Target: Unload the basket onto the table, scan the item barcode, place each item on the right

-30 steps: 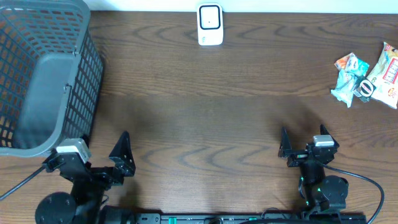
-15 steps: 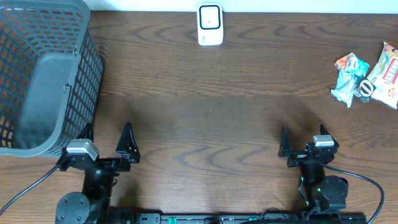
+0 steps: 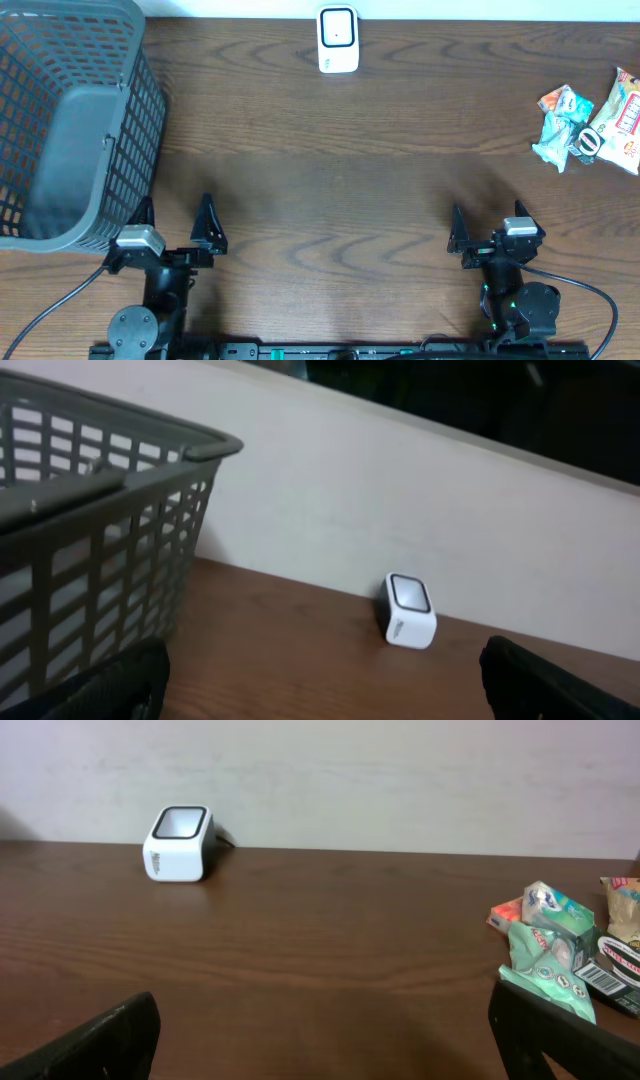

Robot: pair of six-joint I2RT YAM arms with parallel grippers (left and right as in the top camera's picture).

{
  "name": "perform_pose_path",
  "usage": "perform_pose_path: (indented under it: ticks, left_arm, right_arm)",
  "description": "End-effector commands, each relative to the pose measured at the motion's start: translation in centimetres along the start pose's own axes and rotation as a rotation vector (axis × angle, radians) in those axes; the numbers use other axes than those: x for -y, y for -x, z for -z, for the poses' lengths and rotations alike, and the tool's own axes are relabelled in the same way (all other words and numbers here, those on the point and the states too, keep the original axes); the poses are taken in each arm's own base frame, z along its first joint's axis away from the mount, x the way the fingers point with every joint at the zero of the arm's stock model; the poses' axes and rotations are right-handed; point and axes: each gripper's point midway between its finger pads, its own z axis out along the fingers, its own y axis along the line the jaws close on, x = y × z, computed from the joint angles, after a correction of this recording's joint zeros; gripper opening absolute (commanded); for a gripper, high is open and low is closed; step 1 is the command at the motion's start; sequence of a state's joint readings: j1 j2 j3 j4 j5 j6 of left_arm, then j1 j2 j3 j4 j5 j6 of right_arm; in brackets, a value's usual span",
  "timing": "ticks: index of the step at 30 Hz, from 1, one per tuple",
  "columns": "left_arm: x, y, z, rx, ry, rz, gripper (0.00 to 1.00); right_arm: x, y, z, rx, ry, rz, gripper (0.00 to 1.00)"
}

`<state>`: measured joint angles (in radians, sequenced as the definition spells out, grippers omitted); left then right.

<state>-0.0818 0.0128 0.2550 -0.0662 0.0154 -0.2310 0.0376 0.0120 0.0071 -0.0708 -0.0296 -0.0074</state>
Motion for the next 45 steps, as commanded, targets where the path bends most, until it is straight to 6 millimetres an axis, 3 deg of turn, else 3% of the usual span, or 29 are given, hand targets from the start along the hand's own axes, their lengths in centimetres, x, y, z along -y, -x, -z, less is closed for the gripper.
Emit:
perform_pose_path:
  ticks: [1,11,23,32,39,45]
  left_arm:
    - [-0.7,-0.2,-0.2,0.034,0.028,-0.011,0.98]
    - [-1.4,-1.8,-1.2,0.107,0.017,0.019,0.98]
    - [-3.9,-4.8,-1.4,0.058,0.120,0.043,0.98]
    - [-6.4,-10.5,-0.7,-0.180,0.228,0.013,0.98]
    - [-5.0,-11.1,-0.8,-0.223,0.129,-0.124,0.97]
    - [-5.0,-11.2,-0.8,-0.225,0.128,-0.145,0.98]
  right_arm:
    - [0.1,0.0,0.0,0.002,-0.002,-0.014,0.99]
    - [0.1,0.0,0.0,0.002,-0.002,-0.014,0.99]
    - [0.1,0.0,0.0,0.002,-0.002,-0.014,0.99]
    - [0.1,0.0,0.0,0.002,-0.002,-0.014,0.99]
    - [0.1,0.0,0.0,0.002,-0.002,-0.014,0.99]
    - [0.1,0.0,0.0,0.002,-0.002,-0.014,0.99]
